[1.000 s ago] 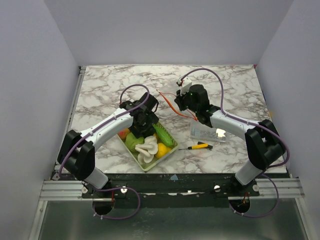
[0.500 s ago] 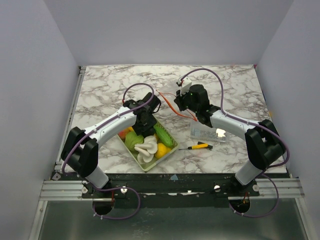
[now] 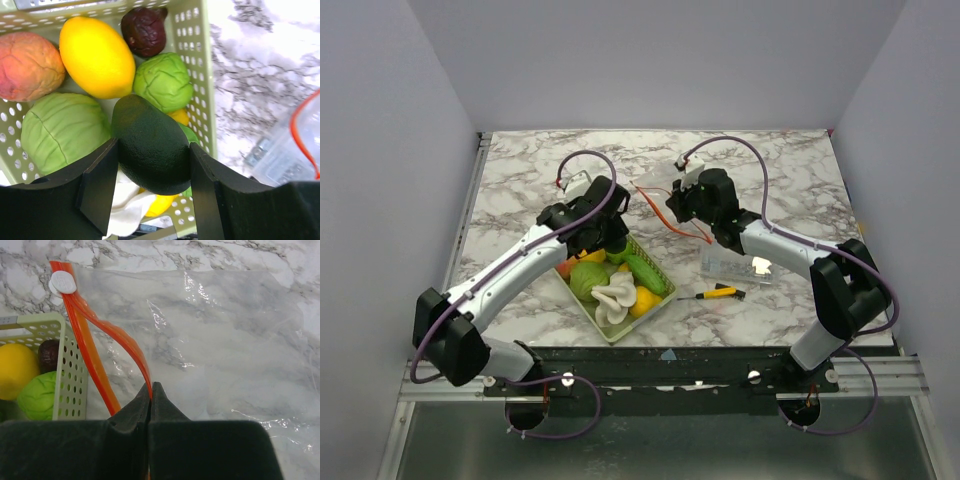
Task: Place the food in the zip-top bag and seal the zipper
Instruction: Pick up the fake fruit from the bin, then place the fake fruit in the zipper food storage bag, then pick up the fake fruit from the bin, then place the fake fruit in the zipper food storage bag.
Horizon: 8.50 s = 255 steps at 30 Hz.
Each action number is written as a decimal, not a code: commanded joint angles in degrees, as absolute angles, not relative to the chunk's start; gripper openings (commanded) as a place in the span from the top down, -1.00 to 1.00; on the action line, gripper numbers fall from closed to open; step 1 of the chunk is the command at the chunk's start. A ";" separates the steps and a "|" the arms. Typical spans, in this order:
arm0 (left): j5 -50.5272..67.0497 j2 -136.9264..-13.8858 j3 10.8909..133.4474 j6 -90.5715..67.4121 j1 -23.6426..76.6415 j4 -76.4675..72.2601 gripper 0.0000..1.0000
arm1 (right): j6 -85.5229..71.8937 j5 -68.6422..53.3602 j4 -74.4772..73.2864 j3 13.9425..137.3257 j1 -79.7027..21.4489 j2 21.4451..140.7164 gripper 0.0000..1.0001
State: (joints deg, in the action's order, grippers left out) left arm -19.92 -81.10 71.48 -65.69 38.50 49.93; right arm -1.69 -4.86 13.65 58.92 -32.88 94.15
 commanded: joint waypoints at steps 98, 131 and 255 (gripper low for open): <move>-13.21 -64.26 53.20 -44.87 30.76 43.45 -0.97 | -6.93 1.35 14.20 55.96 -30.31 77.37 0.99; -11.27 -94.48 61.52 -30.99 35.42 24.65 -0.45 | -6.21 -3.52 13.35 56.50 -30.32 79.32 0.99; 7.06 -87.80 81.60 -49.83 30.23 15.43 -0.97 | -18.73 -1.98 6.67 69.53 -31.99 88.82 0.99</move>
State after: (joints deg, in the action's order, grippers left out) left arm -0.25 -95.48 85.49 -53.54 30.09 21.85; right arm -20.10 -3.60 6.59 70.08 -31.62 89.01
